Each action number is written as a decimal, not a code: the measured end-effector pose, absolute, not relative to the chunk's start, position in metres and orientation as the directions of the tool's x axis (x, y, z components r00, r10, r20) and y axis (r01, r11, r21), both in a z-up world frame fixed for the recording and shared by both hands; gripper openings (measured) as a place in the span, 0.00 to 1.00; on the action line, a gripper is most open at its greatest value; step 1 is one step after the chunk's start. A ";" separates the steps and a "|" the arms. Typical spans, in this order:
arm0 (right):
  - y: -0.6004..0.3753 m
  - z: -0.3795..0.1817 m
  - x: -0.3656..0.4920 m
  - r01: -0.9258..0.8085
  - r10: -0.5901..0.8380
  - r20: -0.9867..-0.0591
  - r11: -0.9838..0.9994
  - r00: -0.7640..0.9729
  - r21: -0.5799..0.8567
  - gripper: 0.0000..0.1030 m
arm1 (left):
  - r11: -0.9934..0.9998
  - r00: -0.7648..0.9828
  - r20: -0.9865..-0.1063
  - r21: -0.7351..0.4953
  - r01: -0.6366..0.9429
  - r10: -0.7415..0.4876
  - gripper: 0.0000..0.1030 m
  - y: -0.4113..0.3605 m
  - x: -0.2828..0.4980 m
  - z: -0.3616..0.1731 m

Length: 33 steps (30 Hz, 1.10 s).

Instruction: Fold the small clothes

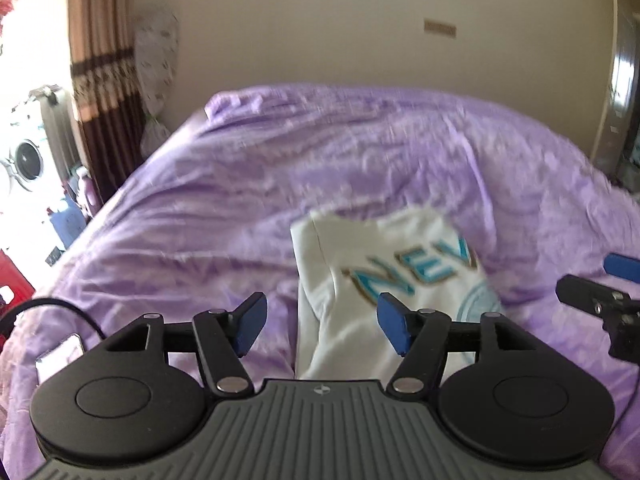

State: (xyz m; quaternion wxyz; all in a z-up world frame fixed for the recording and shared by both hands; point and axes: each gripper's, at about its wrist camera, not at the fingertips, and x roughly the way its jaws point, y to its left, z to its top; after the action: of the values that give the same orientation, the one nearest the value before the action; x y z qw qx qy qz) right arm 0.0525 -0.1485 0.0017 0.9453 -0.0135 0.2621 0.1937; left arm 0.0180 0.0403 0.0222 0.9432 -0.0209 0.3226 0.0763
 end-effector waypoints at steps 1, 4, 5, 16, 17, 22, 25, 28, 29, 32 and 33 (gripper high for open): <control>-0.149 0.008 0.049 -0.368 0.357 -0.489 0.926 0.796 0.077 0.79 | 0.987 0.789 -0.599 0.011 -0.161 0.136 0.74 0.039 0.014 0.027; -0.147 0.022 0.037 -0.359 0.349 -0.464 0.931 0.814 0.070 0.79 | 0.987 0.819 -0.556 0.024 -0.158 0.145 0.86 0.033 0.003 0.040; -0.147 0.025 0.033 -0.353 0.340 -0.460 0.934 0.820 0.060 0.79 | 0.987 0.829 -0.539 0.023 -0.162 0.148 0.86 0.031 -0.001 0.043; -0.145 0.006 0.002 -0.294 0.280 -0.564 0.953 0.777 0.068 0.79 | 0.984 0.719 -0.673 0.087 -0.157 0.174 0.86 0.022 -0.007 0.004; -0.144 0.002 0.002 -0.295 0.280 -0.578 0.953 0.766 0.070 0.79 | 0.984 0.714 -0.679 0.086 -0.157 0.173 0.86 0.022 -0.008 0.001; -0.138 -0.016 0.002 -0.302 0.273 -0.639 0.951 0.720 0.067 0.79 | 0.983 0.680 -0.714 0.068 -0.168 0.165 0.86 0.022 -0.007 -0.013; -0.136 -0.022 0.004 -0.308 0.273 -0.657 0.949 0.702 0.065 0.79 | 0.983 0.653 -0.741 0.058 -0.171 0.158 0.86 0.022 -0.005 -0.021; -0.134 -0.029 0.008 -0.311 0.272 -0.683 0.948 0.678 0.069 0.79 | 0.984 0.649 -0.745 0.058 -0.166 0.154 0.86 0.021 -0.005 -0.023; -0.134 -0.031 0.009 -0.313 0.273 -0.689 0.947 0.671 0.070 0.79 | 0.984 0.650 -0.744 0.062 -0.166 0.157 0.86 0.020 -0.005 -0.022; -0.133 -0.032 0.012 -0.320 0.278 -0.694 0.945 0.664 0.072 0.79 | 0.983 0.644 -0.747 0.066 -0.172 0.163 0.86 0.020 -0.005 -0.023; -0.133 -0.032 0.012 -0.322 0.279 -0.695 0.944 0.663 0.072 0.79 | 0.983 0.642 -0.749 0.067 -0.173 0.164 0.86 0.020 -0.004 -0.023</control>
State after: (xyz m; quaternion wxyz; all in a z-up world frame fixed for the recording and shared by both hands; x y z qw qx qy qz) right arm 0.0118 -0.1331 -0.0320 0.9115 -0.0287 0.3759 0.1648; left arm -0.0043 0.0199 -0.0230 0.9062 -0.0054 0.4125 0.0931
